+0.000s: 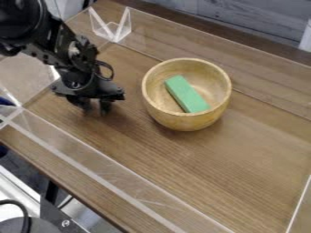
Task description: Put the green block in the brown bowl
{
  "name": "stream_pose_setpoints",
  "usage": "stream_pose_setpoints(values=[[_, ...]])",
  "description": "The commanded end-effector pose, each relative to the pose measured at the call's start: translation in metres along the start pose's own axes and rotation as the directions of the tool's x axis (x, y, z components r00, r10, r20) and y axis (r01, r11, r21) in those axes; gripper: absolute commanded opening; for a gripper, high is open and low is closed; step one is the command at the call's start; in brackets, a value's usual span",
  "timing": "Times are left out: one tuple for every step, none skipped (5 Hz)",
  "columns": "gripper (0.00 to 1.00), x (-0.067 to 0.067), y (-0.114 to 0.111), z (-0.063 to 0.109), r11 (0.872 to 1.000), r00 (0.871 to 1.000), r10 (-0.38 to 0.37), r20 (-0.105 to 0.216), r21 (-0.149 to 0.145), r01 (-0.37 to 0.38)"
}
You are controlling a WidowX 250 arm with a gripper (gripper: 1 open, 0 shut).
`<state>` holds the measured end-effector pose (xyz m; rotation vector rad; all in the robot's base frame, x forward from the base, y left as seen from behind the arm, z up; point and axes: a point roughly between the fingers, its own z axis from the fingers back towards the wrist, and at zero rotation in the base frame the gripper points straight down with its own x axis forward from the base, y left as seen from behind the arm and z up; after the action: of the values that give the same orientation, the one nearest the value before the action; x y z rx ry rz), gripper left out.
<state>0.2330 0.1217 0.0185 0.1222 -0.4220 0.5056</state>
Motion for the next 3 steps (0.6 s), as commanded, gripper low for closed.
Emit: stream_pose_setpoints(values=[[1.0,0.0,-0.006,0.006,1.0,1.0,0.014,-0.003,-0.004,-0.014],[1.0,0.006,-0.006,0.009,1.0,1.0,0.027,-0.011,-0.003,-0.027],[1.0,0.013,-0.005,0.012,0.999,0.999,0.04,-0.018,-0.004,-0.04]])
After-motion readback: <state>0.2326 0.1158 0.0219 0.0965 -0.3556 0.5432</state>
